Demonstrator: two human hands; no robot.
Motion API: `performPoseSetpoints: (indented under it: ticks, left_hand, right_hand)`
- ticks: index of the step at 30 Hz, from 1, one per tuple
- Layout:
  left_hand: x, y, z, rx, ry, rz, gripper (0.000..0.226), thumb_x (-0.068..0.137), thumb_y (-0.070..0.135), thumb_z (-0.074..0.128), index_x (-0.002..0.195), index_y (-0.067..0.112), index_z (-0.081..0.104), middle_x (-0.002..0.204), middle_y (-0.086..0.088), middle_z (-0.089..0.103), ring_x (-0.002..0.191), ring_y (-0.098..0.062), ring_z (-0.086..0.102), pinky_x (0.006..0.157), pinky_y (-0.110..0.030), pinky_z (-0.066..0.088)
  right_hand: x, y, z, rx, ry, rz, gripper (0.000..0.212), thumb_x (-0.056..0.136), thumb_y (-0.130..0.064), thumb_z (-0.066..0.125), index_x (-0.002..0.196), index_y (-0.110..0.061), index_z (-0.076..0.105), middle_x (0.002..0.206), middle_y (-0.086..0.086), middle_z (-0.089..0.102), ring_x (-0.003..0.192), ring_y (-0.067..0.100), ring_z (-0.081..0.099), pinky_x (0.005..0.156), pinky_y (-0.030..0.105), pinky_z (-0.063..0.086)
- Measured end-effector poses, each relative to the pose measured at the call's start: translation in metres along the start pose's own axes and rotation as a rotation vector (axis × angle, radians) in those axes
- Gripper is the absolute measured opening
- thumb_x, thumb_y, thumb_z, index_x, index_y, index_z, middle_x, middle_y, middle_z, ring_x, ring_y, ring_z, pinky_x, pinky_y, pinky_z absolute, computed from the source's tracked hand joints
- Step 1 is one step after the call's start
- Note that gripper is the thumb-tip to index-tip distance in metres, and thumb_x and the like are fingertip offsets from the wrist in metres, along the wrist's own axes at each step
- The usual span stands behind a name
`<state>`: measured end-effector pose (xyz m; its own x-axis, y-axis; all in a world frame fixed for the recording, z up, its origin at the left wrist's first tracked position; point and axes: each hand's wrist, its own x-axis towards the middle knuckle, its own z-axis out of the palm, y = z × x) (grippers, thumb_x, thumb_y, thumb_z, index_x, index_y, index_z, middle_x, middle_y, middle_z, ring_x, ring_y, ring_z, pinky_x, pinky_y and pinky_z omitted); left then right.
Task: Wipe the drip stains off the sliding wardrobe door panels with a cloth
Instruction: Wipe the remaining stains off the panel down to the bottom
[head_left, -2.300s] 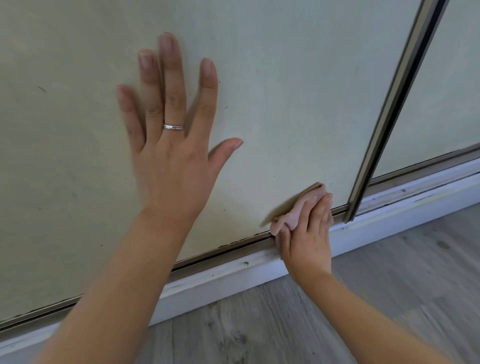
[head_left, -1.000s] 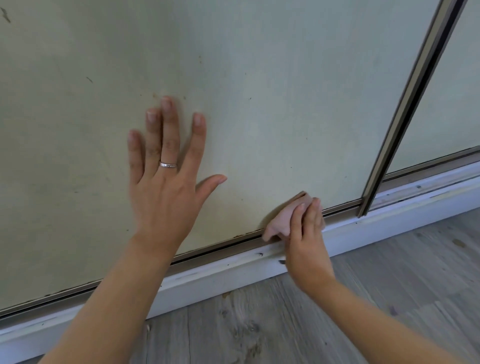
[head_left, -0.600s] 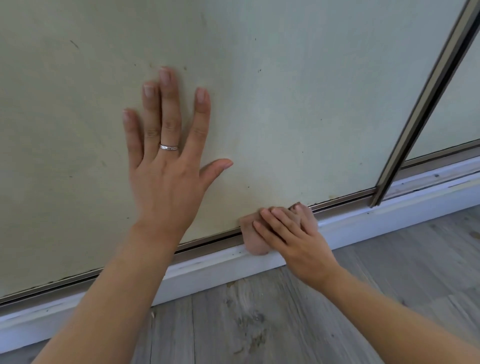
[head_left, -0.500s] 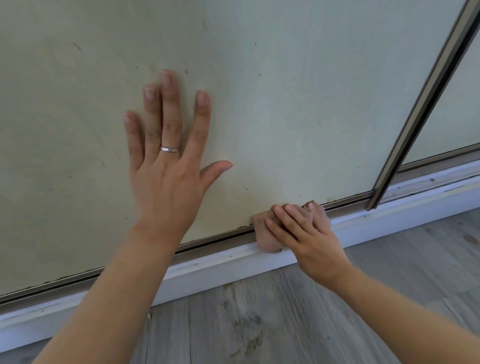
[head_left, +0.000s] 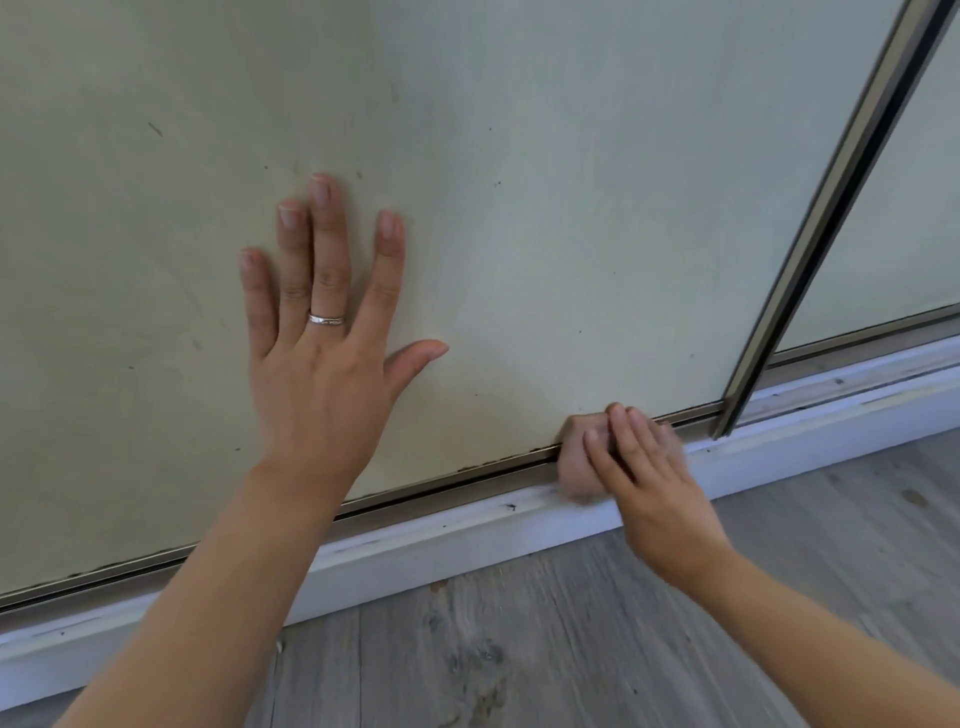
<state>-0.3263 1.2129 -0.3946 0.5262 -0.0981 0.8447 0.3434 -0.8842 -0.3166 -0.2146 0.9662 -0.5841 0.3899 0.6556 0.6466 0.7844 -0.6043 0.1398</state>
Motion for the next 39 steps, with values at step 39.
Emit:
performPoseSetpoints:
  ticks: [39]
  left_hand:
    - [0.001,0.002,-0.005,-0.073,-0.032,-0.008,0.081,0.087,0.055,0.052,0.147,0.010,0.020,0.144,-0.035,0.024,0.134,-0.040,0.008,0.115,-0.039,-0.005]
  right_hand:
    - [-0.004,0.008,0.008,0.032,0.035,-0.029,0.077,0.076,0.004,0.024,0.151,-0.012,0.012,0.162,0.009,-0.007,0.149,0.024,-0.005,0.113,0.050,0.015]
